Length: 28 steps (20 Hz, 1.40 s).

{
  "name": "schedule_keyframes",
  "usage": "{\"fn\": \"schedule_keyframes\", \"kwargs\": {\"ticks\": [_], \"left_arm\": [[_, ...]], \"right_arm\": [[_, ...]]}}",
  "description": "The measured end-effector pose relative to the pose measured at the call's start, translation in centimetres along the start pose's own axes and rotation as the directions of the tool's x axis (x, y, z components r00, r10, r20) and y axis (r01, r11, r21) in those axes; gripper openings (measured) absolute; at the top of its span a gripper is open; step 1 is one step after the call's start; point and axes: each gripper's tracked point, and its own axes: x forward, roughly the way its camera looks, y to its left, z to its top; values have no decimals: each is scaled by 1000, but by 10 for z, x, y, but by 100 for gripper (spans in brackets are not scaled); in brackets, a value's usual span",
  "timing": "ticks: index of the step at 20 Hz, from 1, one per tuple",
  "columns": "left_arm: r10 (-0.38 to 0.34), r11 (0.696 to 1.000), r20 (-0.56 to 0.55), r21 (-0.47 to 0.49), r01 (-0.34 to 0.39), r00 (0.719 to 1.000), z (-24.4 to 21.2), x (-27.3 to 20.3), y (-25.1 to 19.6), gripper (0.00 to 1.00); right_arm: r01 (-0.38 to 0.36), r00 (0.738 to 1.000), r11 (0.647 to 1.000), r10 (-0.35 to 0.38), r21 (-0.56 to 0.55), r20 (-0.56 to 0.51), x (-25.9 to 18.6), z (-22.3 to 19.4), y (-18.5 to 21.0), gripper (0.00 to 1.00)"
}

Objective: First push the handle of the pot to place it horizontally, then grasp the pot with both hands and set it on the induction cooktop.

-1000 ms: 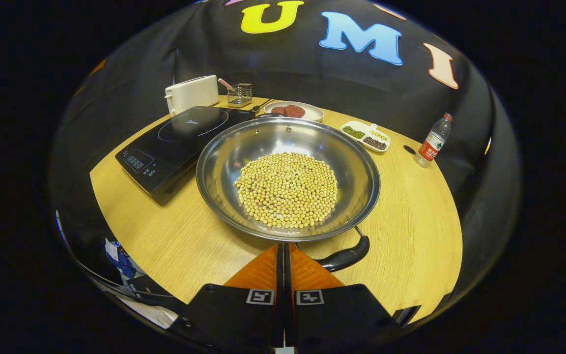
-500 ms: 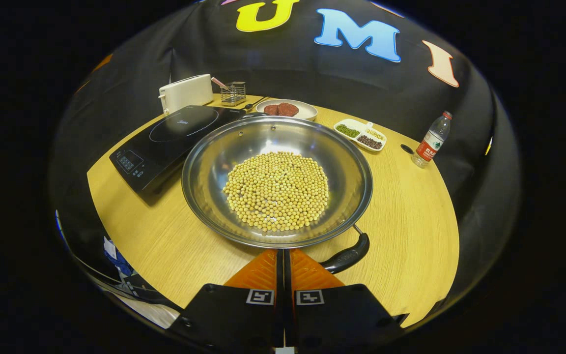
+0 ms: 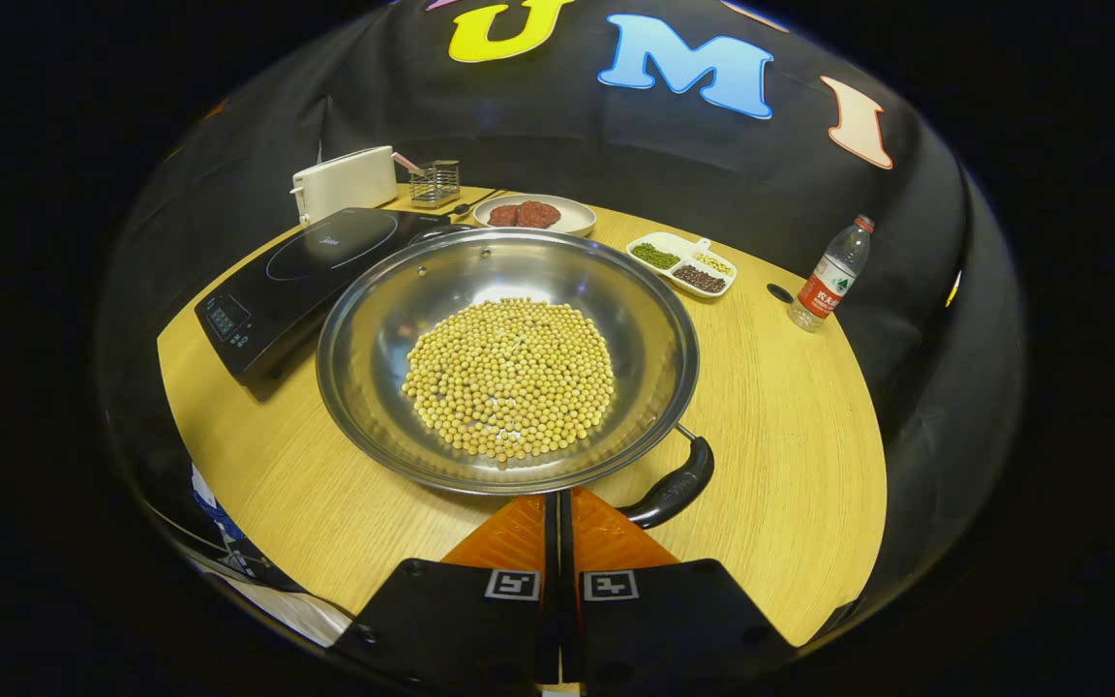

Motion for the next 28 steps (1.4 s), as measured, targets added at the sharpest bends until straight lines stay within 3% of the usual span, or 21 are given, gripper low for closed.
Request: {"fn": "schedule_keyframes", "kwargs": {"ticks": [16,28], "left_arm": [[34,999,-25,25,-34,999,-7,11,-26,84],[24,999,-63,35,-21,998,-25,12,-49,84]], "right_arm": [[43,998,997,-46,63,42,23,25,-68,2],[61,995,992,-69,107,69,41,37,-88,2]]}}
